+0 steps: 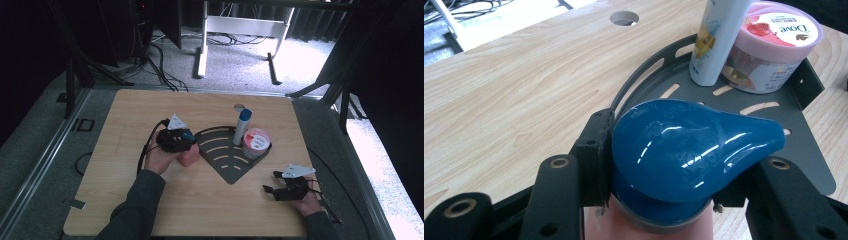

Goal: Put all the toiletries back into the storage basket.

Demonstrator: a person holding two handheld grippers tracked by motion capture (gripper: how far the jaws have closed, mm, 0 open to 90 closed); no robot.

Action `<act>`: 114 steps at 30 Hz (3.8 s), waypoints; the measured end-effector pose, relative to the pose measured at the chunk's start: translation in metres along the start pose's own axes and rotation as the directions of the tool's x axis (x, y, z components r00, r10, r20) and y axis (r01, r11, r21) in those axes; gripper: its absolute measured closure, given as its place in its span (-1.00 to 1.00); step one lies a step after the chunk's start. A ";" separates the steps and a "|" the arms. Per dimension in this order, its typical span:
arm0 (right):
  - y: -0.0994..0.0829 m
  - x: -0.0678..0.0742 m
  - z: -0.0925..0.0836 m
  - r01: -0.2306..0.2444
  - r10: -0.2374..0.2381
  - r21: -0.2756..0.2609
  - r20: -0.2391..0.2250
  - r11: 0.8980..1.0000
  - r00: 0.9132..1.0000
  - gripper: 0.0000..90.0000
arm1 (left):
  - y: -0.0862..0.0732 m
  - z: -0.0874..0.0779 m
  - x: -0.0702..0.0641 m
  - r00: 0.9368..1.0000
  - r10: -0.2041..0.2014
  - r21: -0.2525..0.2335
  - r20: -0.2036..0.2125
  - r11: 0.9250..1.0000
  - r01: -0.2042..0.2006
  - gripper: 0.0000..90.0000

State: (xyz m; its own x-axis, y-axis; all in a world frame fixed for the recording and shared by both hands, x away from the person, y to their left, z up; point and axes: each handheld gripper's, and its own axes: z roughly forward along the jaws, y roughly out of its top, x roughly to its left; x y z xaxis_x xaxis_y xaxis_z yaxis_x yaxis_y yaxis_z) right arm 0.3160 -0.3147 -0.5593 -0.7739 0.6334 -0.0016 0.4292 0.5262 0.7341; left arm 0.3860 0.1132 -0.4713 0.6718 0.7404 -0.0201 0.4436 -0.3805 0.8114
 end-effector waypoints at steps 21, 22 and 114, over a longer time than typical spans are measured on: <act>0.000 0.000 0.000 0.000 0.000 0.000 0.000 1.000 1.000 -0.41 | 0.000 -0.001 -0.004 0.999 0.008 -0.011 -0.031 1.000 -0.009 0.16; 0.000 0.000 0.000 0.001 -0.001 0.000 0.000 1.000 1.000 -0.41 | 0.000 -0.002 -0.004 0.999 0.010 -0.011 -0.032 1.000 -0.010 0.16; 0.000 0.000 0.000 0.000 0.000 0.001 0.000 1.000 1.000 -0.41 | 0.048 -0.027 -0.016 0.998 0.034 -0.061 -0.055 0.997 -0.038 0.18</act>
State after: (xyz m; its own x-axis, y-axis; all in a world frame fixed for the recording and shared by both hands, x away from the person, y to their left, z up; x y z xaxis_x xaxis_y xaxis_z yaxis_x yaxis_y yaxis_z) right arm 0.3161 -0.3148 -0.5592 -0.7740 0.6331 -0.0018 0.4291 0.5267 0.7338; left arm 0.3809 0.0983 -0.4165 0.6532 0.7562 0.0398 0.3808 -0.3735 0.8459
